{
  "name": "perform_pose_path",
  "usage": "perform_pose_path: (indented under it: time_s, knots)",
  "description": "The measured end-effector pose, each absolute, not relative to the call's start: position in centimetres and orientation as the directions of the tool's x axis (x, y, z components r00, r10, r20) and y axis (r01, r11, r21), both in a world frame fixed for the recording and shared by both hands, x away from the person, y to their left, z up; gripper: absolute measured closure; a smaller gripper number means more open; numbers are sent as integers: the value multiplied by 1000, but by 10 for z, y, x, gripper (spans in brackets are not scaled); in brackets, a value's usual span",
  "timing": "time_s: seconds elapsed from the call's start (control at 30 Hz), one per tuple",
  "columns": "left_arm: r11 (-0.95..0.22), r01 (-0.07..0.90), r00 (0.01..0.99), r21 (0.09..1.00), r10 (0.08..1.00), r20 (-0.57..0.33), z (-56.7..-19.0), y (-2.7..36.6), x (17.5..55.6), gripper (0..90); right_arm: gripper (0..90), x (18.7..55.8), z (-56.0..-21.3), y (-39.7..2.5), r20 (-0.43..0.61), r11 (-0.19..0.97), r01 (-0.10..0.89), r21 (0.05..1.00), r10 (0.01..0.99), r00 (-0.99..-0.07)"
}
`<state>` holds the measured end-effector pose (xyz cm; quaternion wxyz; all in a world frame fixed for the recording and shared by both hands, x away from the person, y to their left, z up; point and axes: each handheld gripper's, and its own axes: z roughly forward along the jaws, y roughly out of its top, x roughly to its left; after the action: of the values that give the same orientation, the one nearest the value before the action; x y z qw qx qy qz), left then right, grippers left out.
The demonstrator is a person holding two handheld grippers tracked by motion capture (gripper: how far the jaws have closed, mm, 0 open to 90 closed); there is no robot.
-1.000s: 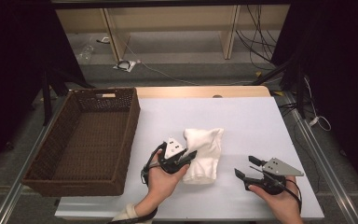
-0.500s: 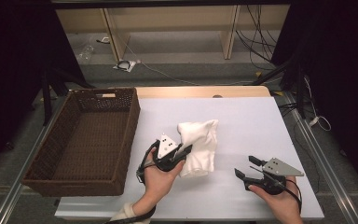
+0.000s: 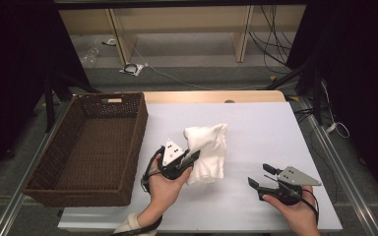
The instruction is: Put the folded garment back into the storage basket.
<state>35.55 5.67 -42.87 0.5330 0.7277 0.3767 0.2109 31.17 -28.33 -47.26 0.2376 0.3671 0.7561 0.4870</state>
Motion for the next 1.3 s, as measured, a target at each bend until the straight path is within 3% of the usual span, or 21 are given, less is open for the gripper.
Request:
perform_pose_path:
  time_s: [1.3]
  knots:
    - [-100, 303, 580, 948, 808, -100, -412, 79, 355, 746, 264, 313, -473, -282, -6, 255, 314, 915, 784, -620]
